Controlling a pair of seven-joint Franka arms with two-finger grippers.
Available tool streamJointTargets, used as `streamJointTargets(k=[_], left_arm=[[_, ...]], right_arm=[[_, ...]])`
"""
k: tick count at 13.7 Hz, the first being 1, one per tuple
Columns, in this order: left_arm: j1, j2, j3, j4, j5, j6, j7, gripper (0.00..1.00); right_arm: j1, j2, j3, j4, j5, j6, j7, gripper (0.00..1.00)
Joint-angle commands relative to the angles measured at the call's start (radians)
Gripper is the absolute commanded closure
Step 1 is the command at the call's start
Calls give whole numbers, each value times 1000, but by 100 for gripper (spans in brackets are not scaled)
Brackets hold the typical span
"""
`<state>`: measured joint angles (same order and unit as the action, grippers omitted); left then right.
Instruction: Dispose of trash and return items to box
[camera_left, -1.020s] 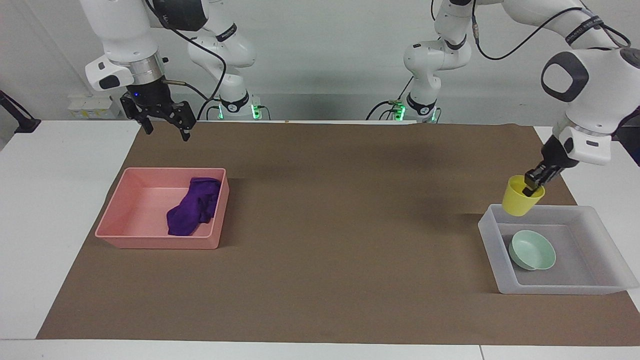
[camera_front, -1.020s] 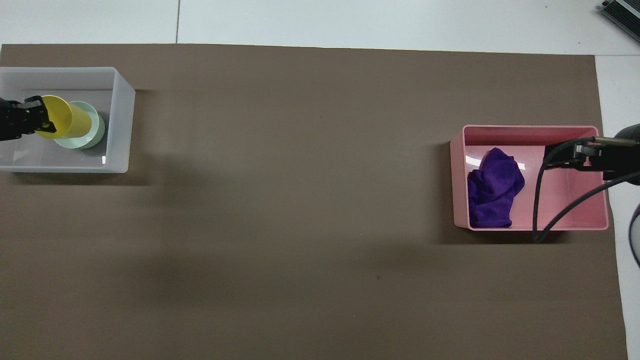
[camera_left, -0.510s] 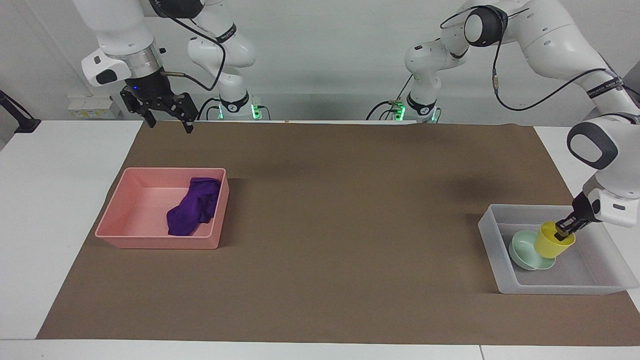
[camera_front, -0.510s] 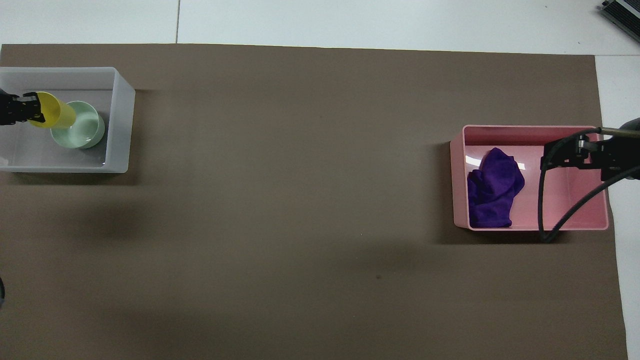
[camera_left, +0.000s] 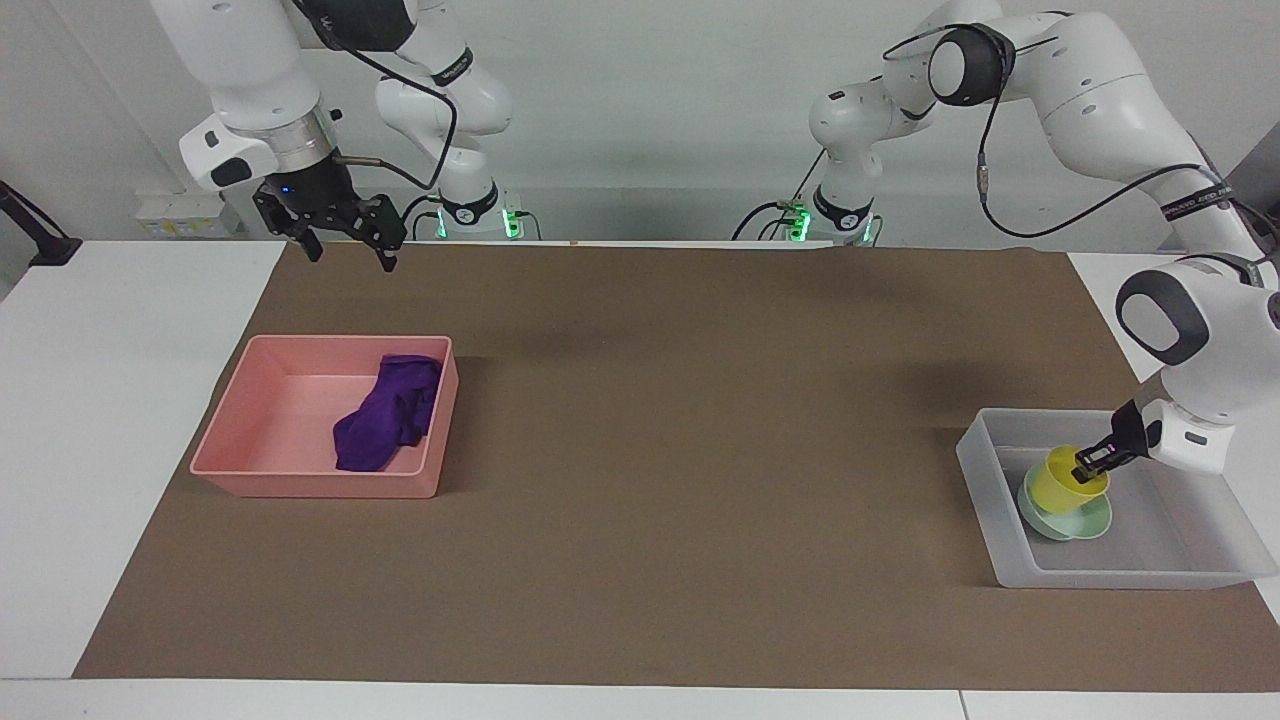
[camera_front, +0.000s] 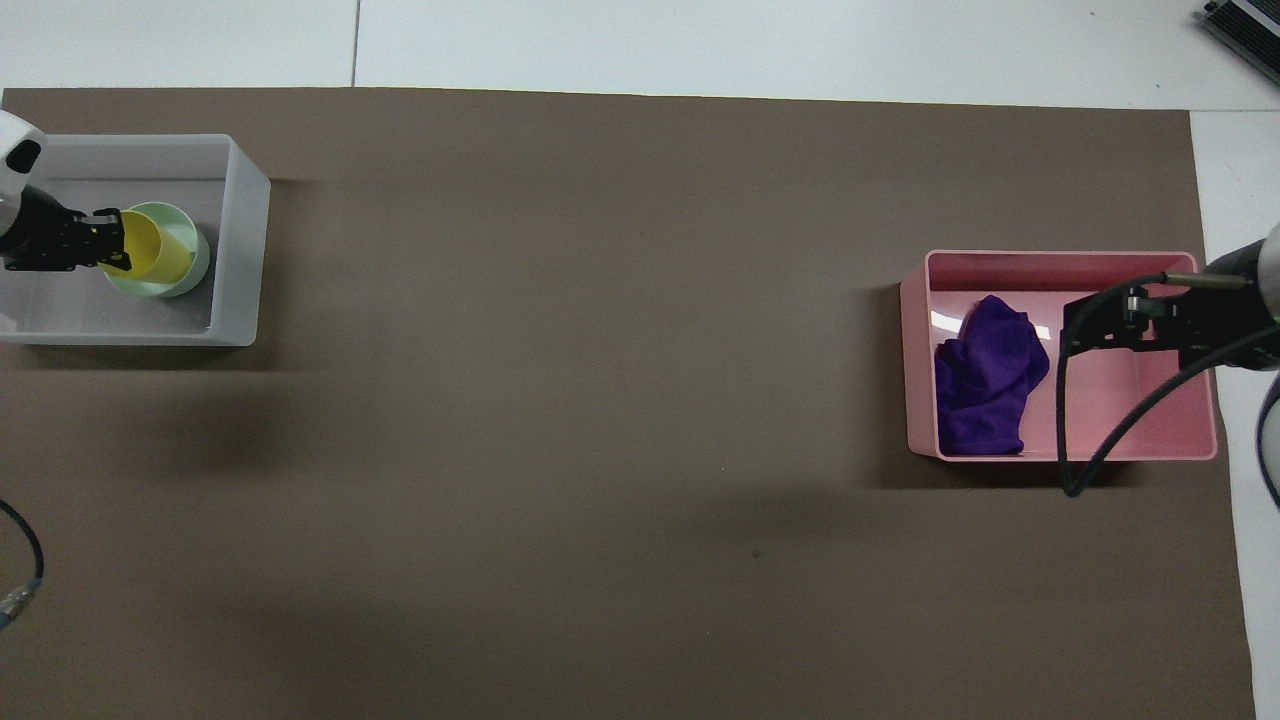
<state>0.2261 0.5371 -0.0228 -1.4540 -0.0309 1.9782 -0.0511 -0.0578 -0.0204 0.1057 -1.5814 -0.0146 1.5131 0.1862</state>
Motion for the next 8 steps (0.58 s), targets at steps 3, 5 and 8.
streamJointTargets(k=[3, 5, 8], left_arm=[[-8, 0, 4, 15, 9, -65, 135, 0], [5, -9, 7, 27, 9, -49, 146, 0], [-7, -106, 9, 43, 8, -74, 146, 0]], right_arm=[[4, -32, 2, -38, 5, -1, -40, 0], [4, -30, 2, -38, 5, 2, -42, 0], [4, -30, 2, -37, 5, 1, -44, 0]])
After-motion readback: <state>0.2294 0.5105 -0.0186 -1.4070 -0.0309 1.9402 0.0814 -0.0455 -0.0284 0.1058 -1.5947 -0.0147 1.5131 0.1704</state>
